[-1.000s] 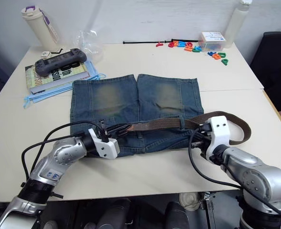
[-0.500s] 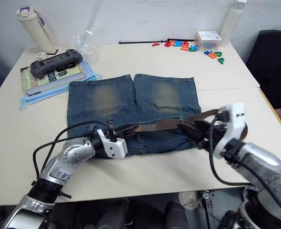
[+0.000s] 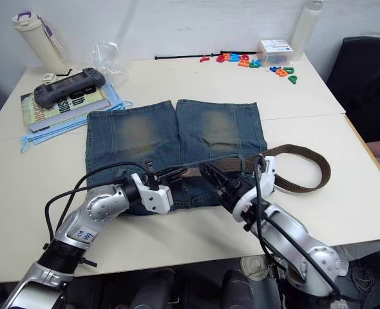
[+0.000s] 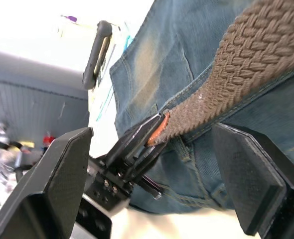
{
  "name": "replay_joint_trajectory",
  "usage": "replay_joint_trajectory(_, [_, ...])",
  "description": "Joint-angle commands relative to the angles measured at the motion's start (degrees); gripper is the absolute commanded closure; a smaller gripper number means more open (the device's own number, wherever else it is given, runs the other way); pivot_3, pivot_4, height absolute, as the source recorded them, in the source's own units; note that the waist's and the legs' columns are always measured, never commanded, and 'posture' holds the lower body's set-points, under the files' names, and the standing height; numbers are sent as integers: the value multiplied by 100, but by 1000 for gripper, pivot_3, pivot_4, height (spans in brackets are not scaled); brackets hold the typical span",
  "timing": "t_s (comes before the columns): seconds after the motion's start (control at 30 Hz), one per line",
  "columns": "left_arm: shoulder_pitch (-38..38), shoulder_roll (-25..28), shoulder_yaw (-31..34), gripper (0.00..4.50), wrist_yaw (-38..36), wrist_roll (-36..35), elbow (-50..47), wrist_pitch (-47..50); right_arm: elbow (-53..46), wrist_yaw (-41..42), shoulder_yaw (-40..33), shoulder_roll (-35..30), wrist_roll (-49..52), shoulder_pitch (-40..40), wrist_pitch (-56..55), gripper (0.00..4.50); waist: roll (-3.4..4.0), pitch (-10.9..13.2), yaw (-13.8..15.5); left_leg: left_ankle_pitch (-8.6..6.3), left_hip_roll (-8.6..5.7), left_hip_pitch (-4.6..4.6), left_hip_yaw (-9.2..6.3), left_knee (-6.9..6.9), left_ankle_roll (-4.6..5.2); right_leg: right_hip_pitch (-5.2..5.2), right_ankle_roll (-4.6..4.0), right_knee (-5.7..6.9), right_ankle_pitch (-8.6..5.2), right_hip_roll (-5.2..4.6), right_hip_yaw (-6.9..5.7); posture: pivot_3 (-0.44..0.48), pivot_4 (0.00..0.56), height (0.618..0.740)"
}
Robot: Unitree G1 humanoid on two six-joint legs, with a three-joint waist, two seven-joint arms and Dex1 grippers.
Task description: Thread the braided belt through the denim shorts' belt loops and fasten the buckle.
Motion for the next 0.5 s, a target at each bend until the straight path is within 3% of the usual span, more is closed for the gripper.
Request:
replay_joint_trajectory(0.03, [53, 34, 98, 4179, 108, -5, -227, -12, 92, 48, 281, 79, -83, -134, -605, 411, 0, 0, -7, 0, 0, -1, 5, 1, 0, -8, 0, 8, 0, -2, 0, 0, 150, 703])
replay_joint_trajectory(0.43, [65, 22, 125, 4179, 89, -79, -358, 14, 379, 381, 690, -38, -466, -199, -1205, 411, 0, 0, -36, -3, 10, -4, 54, 1, 5, -44, -1, 24, 0, -4, 30, 0, 150, 703])
replay_joint_trajectory(0.5, [75, 33, 125, 4179, 76, -71, -374, 25, 420, 432, 730, -31, -536, -172, -1275, 929, 0, 0, -36, -3, 11, -4, 55, 1, 5, -44, -1, 24, 0, -4, 30, 0, 150, 703])
